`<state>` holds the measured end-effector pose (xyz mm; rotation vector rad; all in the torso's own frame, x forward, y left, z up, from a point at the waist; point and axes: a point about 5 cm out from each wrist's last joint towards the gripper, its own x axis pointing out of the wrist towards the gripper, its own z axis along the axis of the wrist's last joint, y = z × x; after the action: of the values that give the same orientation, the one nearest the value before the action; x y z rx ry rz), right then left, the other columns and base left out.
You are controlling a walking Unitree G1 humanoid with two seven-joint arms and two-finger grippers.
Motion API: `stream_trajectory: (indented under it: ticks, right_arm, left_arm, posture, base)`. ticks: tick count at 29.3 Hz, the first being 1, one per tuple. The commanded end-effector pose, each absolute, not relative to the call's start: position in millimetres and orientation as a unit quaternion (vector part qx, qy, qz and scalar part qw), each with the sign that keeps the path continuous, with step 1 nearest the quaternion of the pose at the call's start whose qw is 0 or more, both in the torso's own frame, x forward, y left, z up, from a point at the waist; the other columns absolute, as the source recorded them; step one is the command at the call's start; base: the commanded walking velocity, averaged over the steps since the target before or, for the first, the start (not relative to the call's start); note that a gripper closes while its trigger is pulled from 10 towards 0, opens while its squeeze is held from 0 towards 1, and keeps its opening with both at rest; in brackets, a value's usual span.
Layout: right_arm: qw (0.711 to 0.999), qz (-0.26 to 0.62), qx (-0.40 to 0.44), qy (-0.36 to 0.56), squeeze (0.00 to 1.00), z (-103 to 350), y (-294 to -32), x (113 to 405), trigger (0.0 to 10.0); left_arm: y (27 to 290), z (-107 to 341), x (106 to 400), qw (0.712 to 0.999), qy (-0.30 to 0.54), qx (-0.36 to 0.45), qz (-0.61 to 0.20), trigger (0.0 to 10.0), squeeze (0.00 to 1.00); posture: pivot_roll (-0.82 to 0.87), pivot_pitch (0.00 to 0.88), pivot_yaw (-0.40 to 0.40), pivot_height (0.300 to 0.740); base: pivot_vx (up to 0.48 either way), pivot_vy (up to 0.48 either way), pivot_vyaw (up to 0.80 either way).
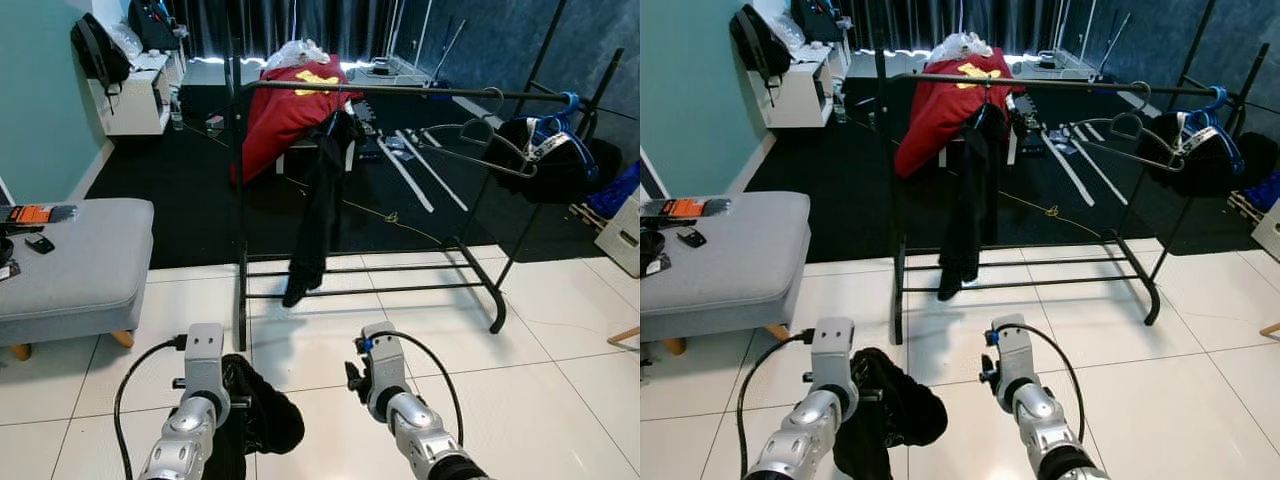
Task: Hang hanger
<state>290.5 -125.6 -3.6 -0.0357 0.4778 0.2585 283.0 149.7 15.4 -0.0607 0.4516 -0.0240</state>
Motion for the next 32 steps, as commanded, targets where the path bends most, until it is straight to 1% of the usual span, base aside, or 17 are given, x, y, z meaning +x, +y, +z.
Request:
stream_trajectory:
  ticks: [1, 11, 18, 22, 26, 29, 30, 32]
  right_arm:
    - [0.963, 0.121, -0.007, 0.241, 0.0, -7.2, -127.3, 287.2, 10.0]
    - [0.964, 0.119, 0.002, 0.238, 0.0, -5.3, -125.8, 288.8, 10.0]
    - [0.963, 0.116, -0.002, 0.242, 0.0, -6.5, -130.3, 288.2, 10.0]
    - [0.963, 0.112, 0.011, 0.246, 0.0, -6.2, -129.5, 289.0, 10.0]
    - [0.963, 0.12, -0.001, 0.241, 0.0, -2.1, -126.5, 293.8, 10.0]
    - [0.964, 0.118, 0.009, 0.238, 0.0, 1.6, -123.6, 297.9, 10.0]
    - [0.964, 0.122, 0.01, 0.237, 0.0, 2.1, -121.7, 298.3, 10.0]
    - [0.964, 0.122, 0.01, 0.238, 0.0, 1.5, -121.3, 297.4, 10.0]
  left_arm:
    - [145.9, 20.2, 287.5, 0.977, 0.209, -0.029, -0.02, 10.0, 0.0]
    - [144.3, 21.8, 291.7, 0.978, 0.205, -0.034, -0.014, 10.0, 0.0]
    - [144.0, 20.7, 292.3, 0.978, 0.206, -0.031, -0.01, 10.0, 0.0]
    - [145.2, 20.4, 291.6, 0.978, 0.208, -0.035, -0.004, 10.0, 0.0]
    - [147.5, 22.7, 292.4, 0.978, 0.203, -0.036, -0.007, 10.0, 0.0]
    - [150.4, 23.4, 293.9, 0.979, 0.204, -0.021, -0.01, 10.0, 0.0]
    - [150.8, 25.5, 296.2, 0.98, 0.2, -0.024, -0.01, 10.0, 0.0]
    - [151.0, 27.3, 298.1, 0.98, 0.196, -0.024, -0.01, 10.0, 0.0]
  posture:
    - [0.04, 0.001, -0.037, 0.74]
    - [0.02, 0.005, -0.026, 0.74]
    - [0.01, 0.0, -0.042, 0.74]
    - [0.04, 0.027, -0.03, 0.74]
    - [0.03, 0.038, -0.025, 0.74]
    - [0.04, 0.049, -0.026, 0.74]
    - [0.04, 0.062, -0.03, 0.74]
    - [0.03, 0.061, -0.029, 0.74]
  base:
    - [0.0, 0.0, 0.0]
    - [0.0, 0.0, 0.0]
    - [0.0, 0.0, 0.0]
    - [0.0, 0.0, 0.0]
    - [0.0, 0.0, 0.0]
    - [0.0, 0.0, 0.0]
    - [0.0, 0.0, 0.0]
    - [0.0, 0.0, 0.0]
